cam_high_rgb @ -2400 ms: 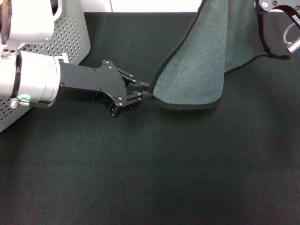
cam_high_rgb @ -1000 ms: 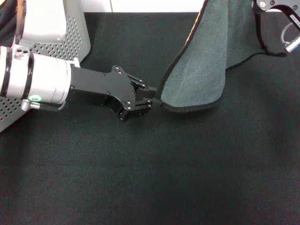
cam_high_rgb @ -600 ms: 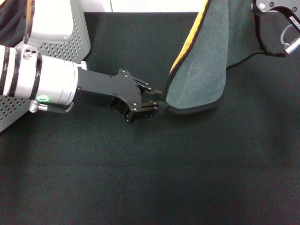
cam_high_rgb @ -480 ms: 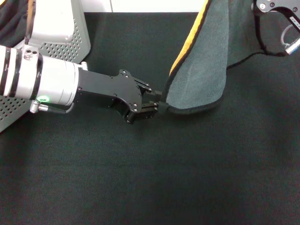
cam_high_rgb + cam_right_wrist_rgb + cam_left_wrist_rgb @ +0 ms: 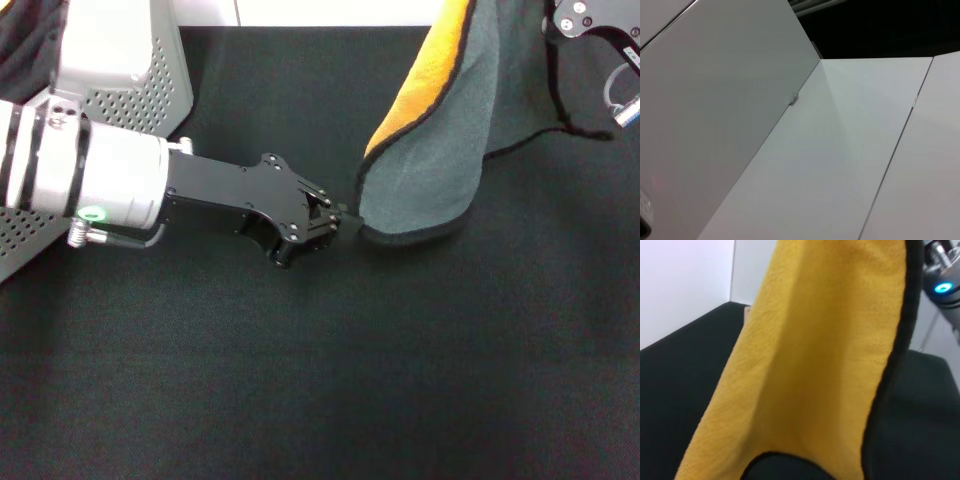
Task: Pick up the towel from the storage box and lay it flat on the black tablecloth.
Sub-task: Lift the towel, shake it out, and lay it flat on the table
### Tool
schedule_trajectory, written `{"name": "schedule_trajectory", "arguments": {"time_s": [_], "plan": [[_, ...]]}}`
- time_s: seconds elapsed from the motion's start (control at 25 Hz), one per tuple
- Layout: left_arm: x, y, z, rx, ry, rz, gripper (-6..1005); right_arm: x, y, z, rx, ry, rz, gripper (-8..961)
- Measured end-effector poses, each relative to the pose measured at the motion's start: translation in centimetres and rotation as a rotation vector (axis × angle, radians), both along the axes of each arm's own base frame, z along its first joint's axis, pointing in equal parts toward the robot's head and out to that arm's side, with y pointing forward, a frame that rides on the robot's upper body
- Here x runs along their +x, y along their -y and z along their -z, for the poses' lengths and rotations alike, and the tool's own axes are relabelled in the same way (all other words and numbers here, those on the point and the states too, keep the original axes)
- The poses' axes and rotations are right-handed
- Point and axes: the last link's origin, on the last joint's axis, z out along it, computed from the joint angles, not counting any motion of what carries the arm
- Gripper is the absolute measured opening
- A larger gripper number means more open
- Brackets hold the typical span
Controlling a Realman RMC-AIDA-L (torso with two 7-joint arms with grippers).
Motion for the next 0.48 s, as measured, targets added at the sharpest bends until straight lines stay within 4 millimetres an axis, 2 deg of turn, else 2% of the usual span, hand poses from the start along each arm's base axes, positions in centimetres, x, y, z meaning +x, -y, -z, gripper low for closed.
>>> {"name": "schedule_trajectory", "arguments": {"time_s": [0.12, 0.2, 0.36, 0.48], "plan": [[0.2, 0.2, -1.3, 0.001, 0.024, 0.008, 49, 0.4, 0.1, 0.1, -0.029, -0.013, 0.017, 71], [0.2, 0.6, -3.5, -0.005, 0.043, 0.034, 24, 1.0, 0.3, 0.3, -0.079, -0.031, 0.039, 72], [0.1, 1.9, -6.9, -0.064, 0.048, 0.105, 11, 2.3, 1.3, 1.2, -0.263, -0.055, 0.077, 74], [0.1, 2.9, -9.5, -0.110, 0.067, 0.172, 10, 3.6, 3.2, 1.8, -0.441, -0.065, 0.087, 75]]}}
